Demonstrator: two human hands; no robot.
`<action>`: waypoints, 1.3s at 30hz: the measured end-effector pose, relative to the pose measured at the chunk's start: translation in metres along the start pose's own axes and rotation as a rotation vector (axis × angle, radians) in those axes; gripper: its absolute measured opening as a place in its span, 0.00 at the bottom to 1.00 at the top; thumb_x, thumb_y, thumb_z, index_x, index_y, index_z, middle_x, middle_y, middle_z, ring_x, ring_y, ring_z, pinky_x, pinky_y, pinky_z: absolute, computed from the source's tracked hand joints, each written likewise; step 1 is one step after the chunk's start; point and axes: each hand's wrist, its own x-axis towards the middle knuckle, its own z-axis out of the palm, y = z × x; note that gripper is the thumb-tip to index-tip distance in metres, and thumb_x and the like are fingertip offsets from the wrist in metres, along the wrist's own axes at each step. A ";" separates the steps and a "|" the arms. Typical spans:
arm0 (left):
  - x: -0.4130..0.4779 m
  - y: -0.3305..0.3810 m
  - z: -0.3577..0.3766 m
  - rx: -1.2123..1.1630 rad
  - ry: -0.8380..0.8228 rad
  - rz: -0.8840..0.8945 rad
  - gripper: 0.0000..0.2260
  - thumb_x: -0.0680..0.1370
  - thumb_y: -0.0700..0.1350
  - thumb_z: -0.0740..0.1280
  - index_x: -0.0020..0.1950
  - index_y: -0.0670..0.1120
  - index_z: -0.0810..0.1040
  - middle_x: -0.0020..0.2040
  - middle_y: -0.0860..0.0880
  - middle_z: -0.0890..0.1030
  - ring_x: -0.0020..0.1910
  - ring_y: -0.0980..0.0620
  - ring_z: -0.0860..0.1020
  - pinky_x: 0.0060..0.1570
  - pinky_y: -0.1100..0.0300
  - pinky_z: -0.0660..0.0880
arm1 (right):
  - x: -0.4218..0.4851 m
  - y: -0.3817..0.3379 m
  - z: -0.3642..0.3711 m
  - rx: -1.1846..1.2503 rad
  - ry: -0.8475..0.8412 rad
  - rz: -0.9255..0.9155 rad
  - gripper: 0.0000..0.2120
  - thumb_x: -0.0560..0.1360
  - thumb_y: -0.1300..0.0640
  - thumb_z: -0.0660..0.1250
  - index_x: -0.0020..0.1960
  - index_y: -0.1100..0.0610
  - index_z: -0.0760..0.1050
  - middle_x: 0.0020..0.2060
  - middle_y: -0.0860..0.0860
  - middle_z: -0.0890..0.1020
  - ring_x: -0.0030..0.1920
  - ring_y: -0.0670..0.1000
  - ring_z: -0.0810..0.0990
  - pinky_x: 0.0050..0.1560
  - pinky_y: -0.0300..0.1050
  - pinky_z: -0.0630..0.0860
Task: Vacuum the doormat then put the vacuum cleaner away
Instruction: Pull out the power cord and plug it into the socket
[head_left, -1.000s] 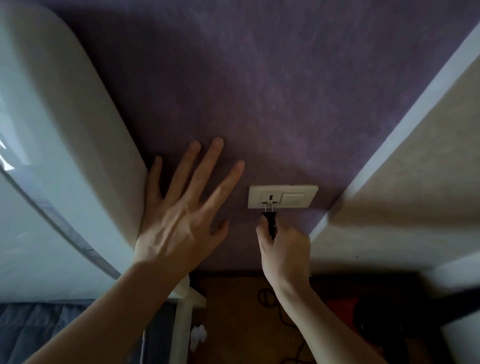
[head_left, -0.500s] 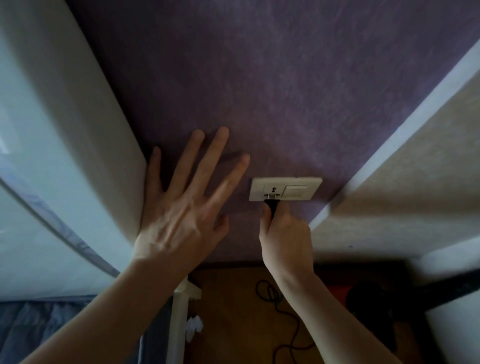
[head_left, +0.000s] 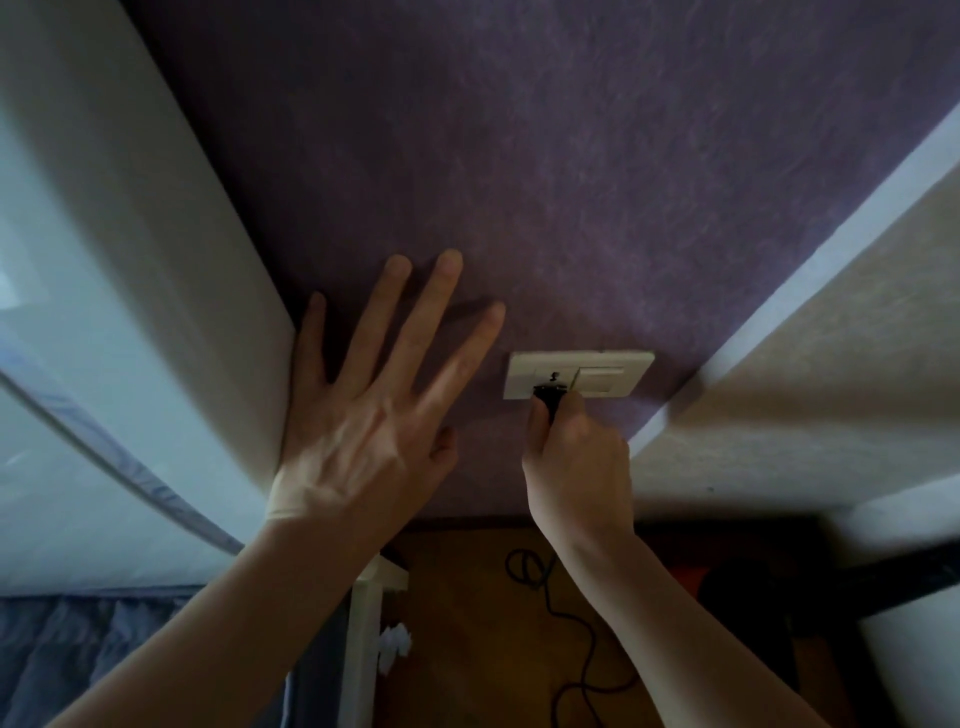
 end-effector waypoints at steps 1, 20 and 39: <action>0.000 0.000 0.000 0.000 0.002 0.003 0.46 0.68 0.53 0.75 0.81 0.55 0.54 0.83 0.45 0.47 0.81 0.41 0.48 0.71 0.28 0.55 | 0.000 -0.001 -0.001 0.005 0.005 0.000 0.14 0.85 0.50 0.55 0.52 0.59 0.73 0.38 0.55 0.82 0.38 0.56 0.82 0.37 0.49 0.75; -0.001 0.000 -0.003 -0.025 -0.010 0.002 0.48 0.66 0.53 0.76 0.81 0.54 0.55 0.82 0.44 0.47 0.81 0.40 0.48 0.70 0.27 0.55 | -0.006 0.002 -0.014 -0.208 0.001 -0.016 0.19 0.84 0.42 0.53 0.55 0.54 0.75 0.39 0.54 0.84 0.40 0.59 0.84 0.35 0.46 0.67; -0.009 0.025 -0.047 -0.258 -0.164 -0.040 0.51 0.64 0.53 0.77 0.82 0.53 0.52 0.82 0.45 0.51 0.81 0.43 0.52 0.73 0.31 0.56 | -0.003 0.021 -0.097 -0.040 -0.242 -0.094 0.19 0.79 0.38 0.63 0.58 0.51 0.79 0.49 0.47 0.84 0.50 0.50 0.82 0.46 0.47 0.78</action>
